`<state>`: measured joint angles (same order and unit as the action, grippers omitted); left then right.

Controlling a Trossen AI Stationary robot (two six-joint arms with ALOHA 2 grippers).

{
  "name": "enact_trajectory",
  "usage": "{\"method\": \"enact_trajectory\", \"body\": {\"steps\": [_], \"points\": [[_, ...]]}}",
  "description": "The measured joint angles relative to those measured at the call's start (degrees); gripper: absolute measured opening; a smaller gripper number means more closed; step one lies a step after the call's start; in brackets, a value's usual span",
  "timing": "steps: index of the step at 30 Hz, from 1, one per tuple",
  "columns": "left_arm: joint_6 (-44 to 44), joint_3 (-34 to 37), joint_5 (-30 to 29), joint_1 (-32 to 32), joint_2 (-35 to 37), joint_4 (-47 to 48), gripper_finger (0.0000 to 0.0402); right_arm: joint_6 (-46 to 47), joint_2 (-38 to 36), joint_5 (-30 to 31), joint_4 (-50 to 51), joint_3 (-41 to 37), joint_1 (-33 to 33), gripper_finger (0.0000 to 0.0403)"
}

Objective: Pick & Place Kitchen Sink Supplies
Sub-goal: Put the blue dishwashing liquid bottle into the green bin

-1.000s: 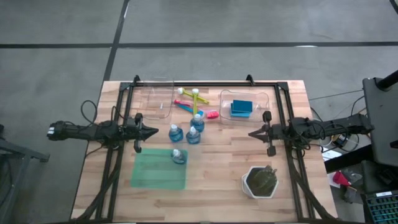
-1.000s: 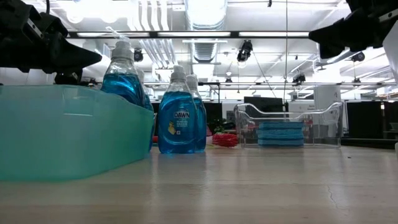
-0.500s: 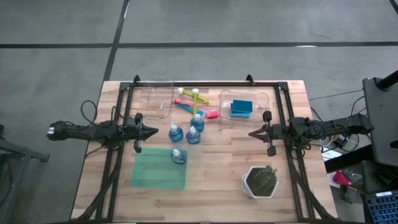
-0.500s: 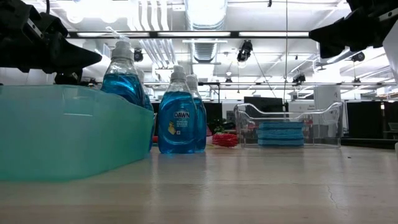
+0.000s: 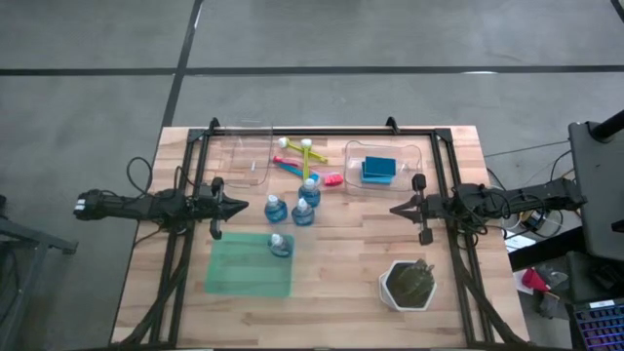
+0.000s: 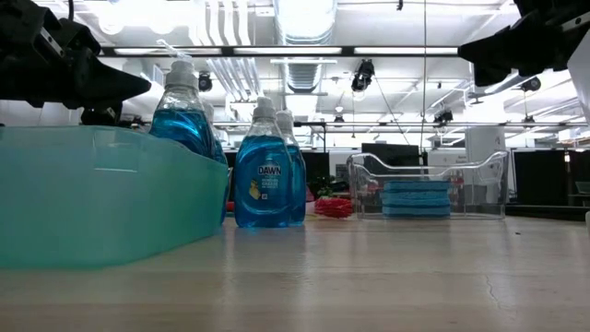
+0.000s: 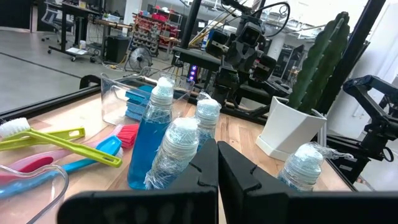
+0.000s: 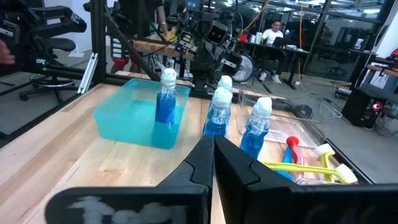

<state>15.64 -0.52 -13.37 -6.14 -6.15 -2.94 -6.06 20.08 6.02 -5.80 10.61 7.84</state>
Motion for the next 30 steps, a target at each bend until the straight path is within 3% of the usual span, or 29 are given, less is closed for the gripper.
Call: {"method": "enact_trajectory", "body": {"steps": [15, 18, 24, 30], "points": [[2.1, -0.08, -0.7, 0.22, -0.04, -10.0, 0.0, -0.06, -0.02, 0.0, -0.02, 0.0, 0.0, 0.0008], [2.18, -2.8, -1.17, 0.47, -0.25, -10.75, 0.0006, 0.01, -0.02, 0.0, 0.0, 0.0, 0.02, 0.0008], [-3.04, -12.01, 1.31, 0.47, -3.2, 1.66, 0.0074, 0.01, -0.02, 0.0, -0.02, 0.0, -0.01, 0.0008], [-4.77, -18.88, -4.15, 0.49, -10.68, 10.97, 0.0181, -0.08, -0.02, 0.02, -0.02, -0.02, 0.01, 0.0008]]}}
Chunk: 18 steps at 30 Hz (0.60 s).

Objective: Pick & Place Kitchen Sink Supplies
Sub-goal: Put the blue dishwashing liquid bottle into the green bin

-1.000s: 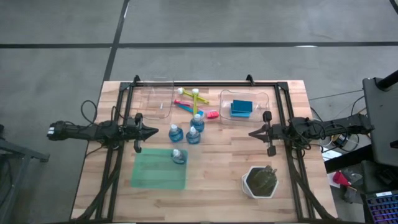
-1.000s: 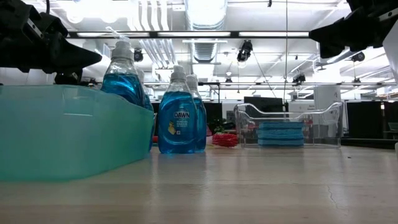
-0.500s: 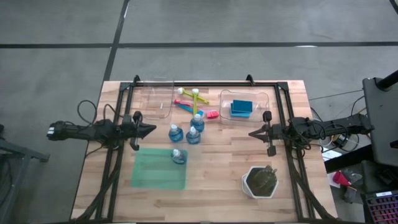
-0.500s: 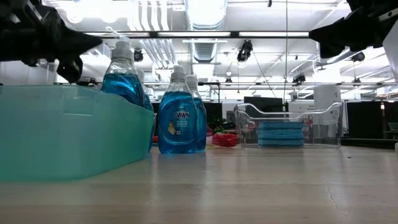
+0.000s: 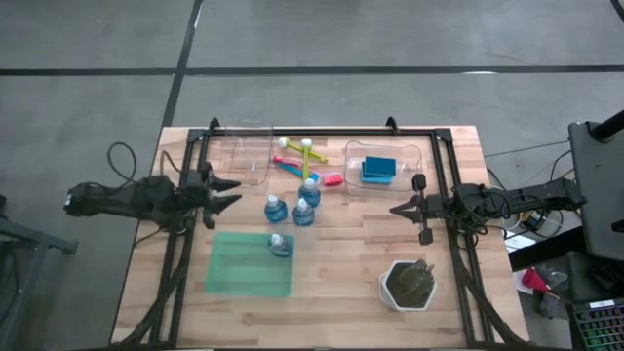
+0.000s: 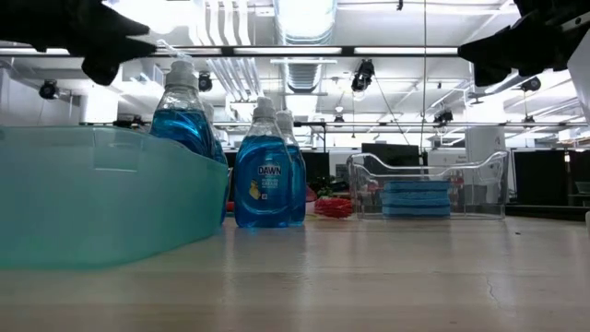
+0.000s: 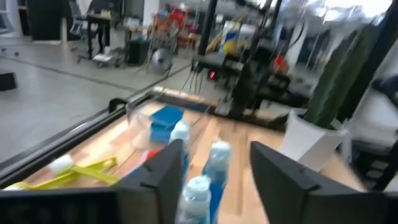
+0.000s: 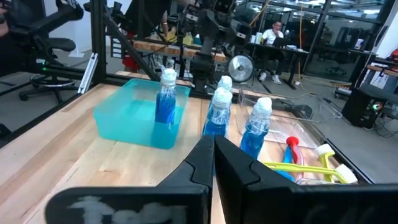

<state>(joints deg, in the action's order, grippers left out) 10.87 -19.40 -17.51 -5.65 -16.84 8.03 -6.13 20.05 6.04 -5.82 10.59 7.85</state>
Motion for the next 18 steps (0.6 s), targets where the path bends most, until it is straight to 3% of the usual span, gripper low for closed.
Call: {"method": "enact_trajectory", "body": {"steps": [7, 18], "points": [[-4.74, -4.32, -1.68, 0.0, -13.4, -0.06, 0.027, 0.11, 0.0, -0.02, 0.0, 0.0, 0.01, 0.0008], [-8.05, -10.62, -3.51, 0.61, -30.32, -0.76, 0.0277, 0.1, 0.03, 0.0, 0.02, 0.0, -0.01, 0.0008]]}}
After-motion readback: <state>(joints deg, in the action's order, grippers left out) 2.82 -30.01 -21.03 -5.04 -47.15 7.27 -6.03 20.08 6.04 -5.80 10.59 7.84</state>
